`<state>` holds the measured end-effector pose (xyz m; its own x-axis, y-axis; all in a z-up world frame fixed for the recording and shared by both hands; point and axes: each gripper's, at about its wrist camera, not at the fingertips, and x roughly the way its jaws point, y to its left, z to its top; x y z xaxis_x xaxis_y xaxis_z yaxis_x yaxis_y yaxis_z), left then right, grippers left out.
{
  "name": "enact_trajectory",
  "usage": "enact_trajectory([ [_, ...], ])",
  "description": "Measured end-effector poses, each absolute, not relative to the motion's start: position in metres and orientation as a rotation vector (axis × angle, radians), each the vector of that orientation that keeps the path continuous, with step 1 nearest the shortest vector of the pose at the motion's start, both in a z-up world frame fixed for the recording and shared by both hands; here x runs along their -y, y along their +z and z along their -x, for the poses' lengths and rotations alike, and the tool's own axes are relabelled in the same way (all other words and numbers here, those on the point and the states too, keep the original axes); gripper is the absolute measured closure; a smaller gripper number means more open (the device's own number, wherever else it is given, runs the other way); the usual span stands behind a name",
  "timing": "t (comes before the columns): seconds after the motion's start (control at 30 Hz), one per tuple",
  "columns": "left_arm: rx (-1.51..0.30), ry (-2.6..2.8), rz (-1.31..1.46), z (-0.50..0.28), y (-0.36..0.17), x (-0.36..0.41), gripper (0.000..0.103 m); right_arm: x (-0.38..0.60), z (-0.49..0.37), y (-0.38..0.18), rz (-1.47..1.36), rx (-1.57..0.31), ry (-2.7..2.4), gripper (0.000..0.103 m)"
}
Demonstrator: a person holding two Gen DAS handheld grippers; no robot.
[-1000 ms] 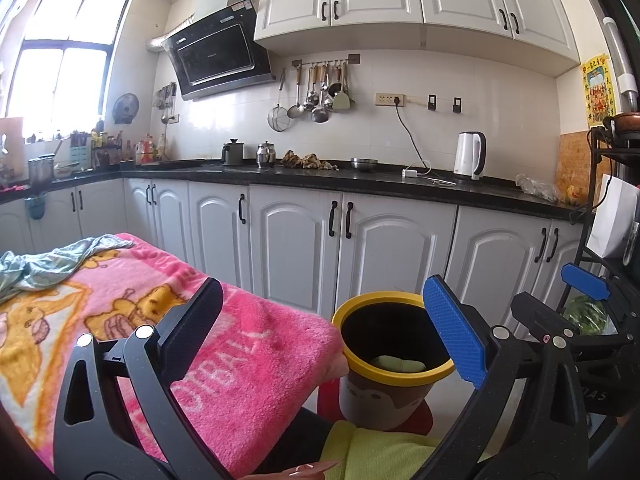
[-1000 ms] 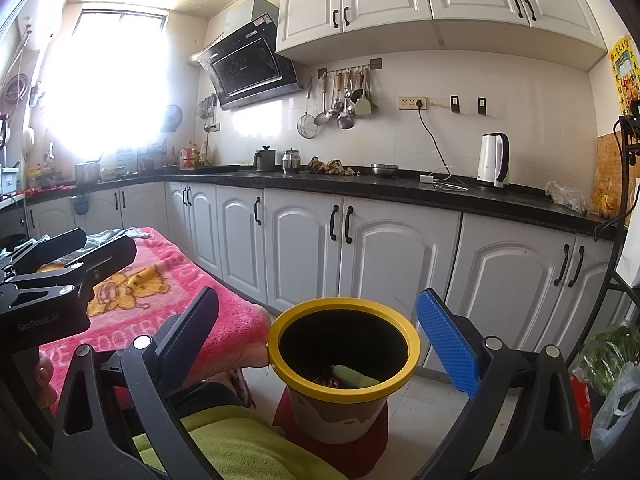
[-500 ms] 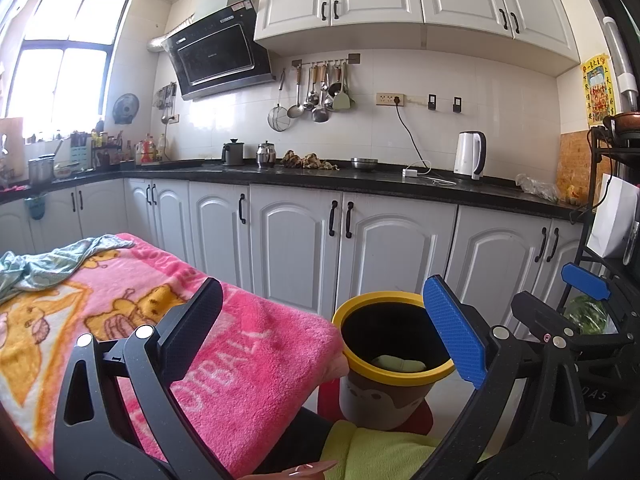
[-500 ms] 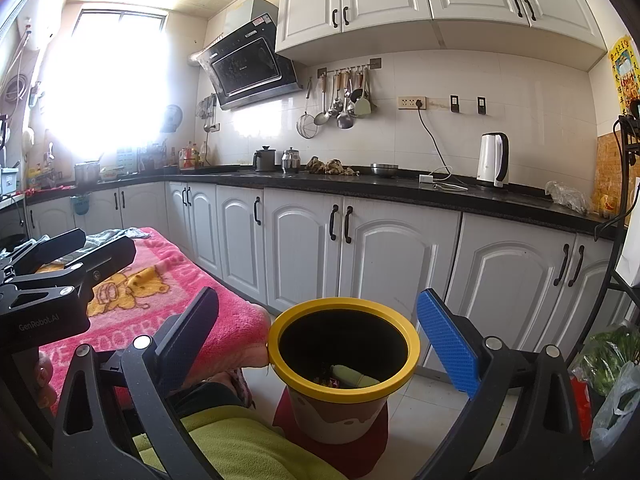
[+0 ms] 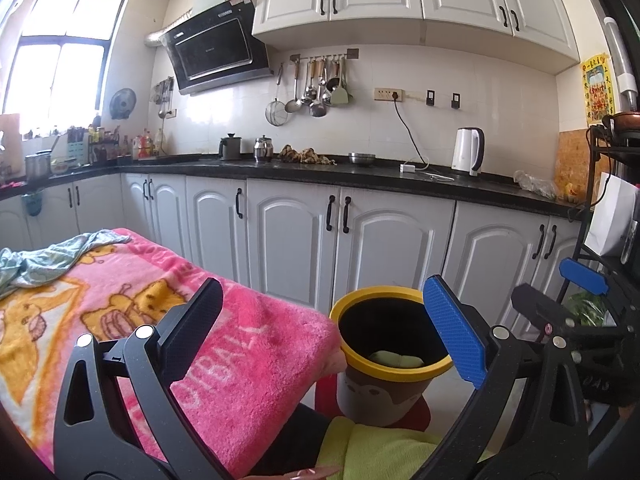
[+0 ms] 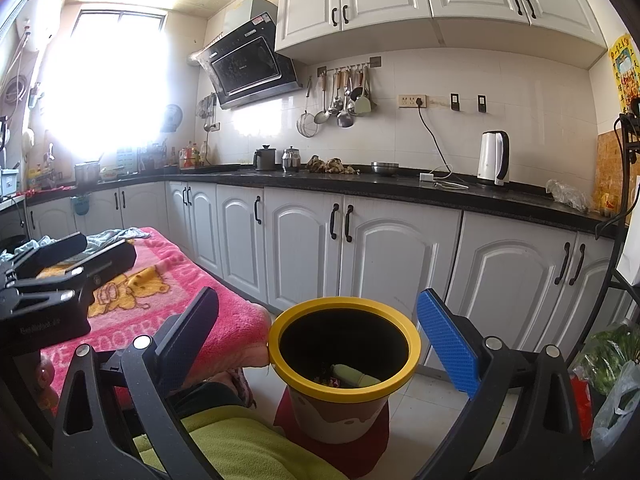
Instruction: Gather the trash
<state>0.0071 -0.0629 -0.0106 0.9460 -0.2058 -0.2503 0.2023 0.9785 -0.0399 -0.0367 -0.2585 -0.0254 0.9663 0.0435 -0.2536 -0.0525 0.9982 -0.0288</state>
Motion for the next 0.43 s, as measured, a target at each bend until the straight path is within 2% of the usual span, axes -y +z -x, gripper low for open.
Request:
enact_trajectory([
  [0.23,-0.328,-0.141,0.123,-0.021,-0.007,0.024,0.011,0.236,0.017,-0.010,0.046,-0.278,0.138,0.006],
  [0.33,-0.455,-0.028,0.259,-0.037,-0.011,-0.043,0.011,0.192,-0.007,0.002,0.090,-0.320,0.276,0.006],
  [0.43,-0.495,0.214,0.351,-0.026,-0.019,-0.135,0.011,0.104,-0.040,0.005,0.148,-0.412,0.507,0.006],
])
